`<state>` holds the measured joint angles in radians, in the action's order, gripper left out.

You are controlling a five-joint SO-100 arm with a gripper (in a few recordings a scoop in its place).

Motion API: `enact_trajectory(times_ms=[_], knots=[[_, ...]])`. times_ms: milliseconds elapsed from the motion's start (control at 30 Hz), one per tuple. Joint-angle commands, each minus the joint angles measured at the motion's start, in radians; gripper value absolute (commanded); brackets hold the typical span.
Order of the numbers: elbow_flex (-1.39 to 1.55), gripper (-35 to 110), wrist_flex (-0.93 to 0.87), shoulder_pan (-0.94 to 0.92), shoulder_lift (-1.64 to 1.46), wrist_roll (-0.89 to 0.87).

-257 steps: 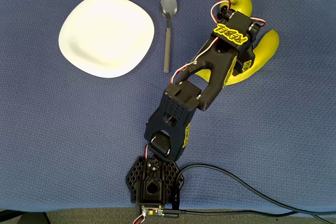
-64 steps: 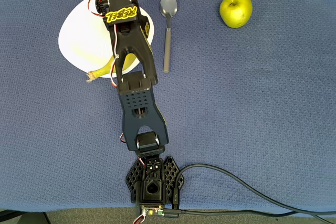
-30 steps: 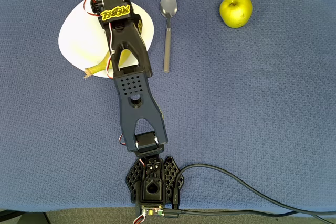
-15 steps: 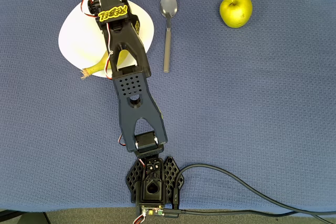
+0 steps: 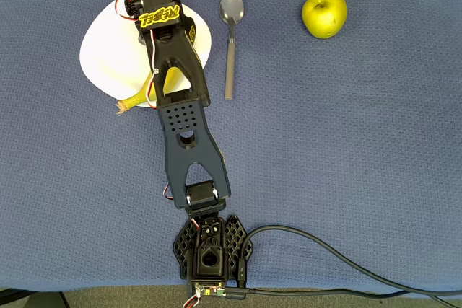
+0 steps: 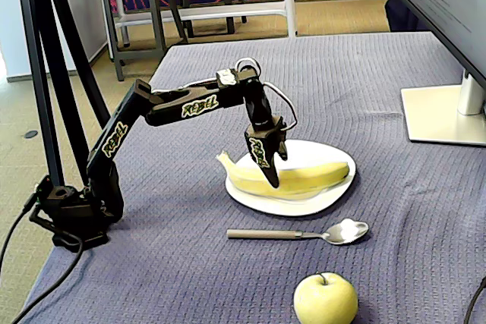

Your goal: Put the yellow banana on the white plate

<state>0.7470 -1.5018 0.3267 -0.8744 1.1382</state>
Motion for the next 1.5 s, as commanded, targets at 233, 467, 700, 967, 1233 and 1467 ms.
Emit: enact_trajectory(times_ms=[233,467,700,967,1233,1467], knots=[[-0.06,39,-0.029,-0.002,-0.094,-0.018],[-0.058,44,-0.058,-0.021,-0.127,-0.092],[-0.063,47,-0.14,-0.075,-0.167,-0.031],[-0.041,47,-0.192,-0.123,-0.245,0.041],[0.117,46,-0.187,-0.158,-0.436,0.064],[0.385,46,-0.06,-0.209,-0.618,0.023]])
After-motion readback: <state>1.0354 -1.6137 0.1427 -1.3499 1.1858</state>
